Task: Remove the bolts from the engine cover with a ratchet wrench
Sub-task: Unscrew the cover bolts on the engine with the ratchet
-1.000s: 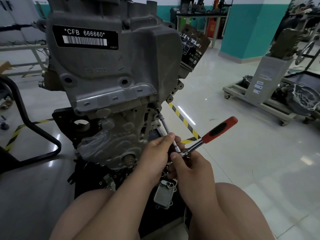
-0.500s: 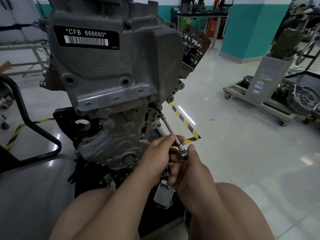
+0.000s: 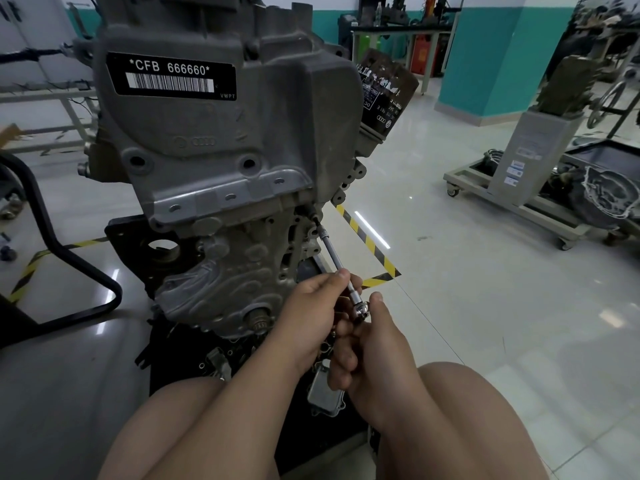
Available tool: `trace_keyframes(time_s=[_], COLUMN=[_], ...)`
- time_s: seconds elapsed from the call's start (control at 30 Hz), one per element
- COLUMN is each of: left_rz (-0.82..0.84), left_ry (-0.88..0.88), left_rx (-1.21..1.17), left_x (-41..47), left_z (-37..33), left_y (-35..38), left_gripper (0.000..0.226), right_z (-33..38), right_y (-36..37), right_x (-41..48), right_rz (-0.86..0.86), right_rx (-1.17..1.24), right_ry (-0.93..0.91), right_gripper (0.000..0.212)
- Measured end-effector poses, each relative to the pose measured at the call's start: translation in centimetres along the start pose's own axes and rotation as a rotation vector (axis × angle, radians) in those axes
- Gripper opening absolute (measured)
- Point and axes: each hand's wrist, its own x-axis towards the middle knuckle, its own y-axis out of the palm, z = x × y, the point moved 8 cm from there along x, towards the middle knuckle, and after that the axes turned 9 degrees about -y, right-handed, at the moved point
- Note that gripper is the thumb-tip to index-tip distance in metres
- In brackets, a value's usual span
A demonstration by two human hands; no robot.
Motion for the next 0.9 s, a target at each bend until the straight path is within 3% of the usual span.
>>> trace_keyframes(time_s=[0.17,0.37,0.57,0.73,0.9], left_rz=[-0.010,0.016,-0.015,-0.012,0.020], left_ry=[0.016,0.027,-0.015,-0.018,-0.011], left_rx=[0.006,-0.013,-0.021,-0.006,-0.026], left_x=[0.0,-0.3,-0.1,0.1,-0.1], left_z=[-0.3,-0.7,-0.2,0.0,-0.2], left_y=[0.1,0.1,0.1,0.1,0.2], left_gripper=[0.036,0.035,0.035,0.031,0.031], right_z=[0.8,2.7,4.2,4.2,3.3], right_y=[-0.4,-1.2,-1.4,-1.6,-1.3], right_x=[0.3,-0.1,-1.2,-1.3,-0.7], right_rz=[-0.031,-0.040,-0.139,-0.161,-0.102], right_rx=[-0.037,-0.320,-0.369,-0.379,-0.272], right_ry=[-0.115,-0.363,-0.515,-0.510,-0.418], right_gripper=[0.057,0.056,0.017,0.015,0.027])
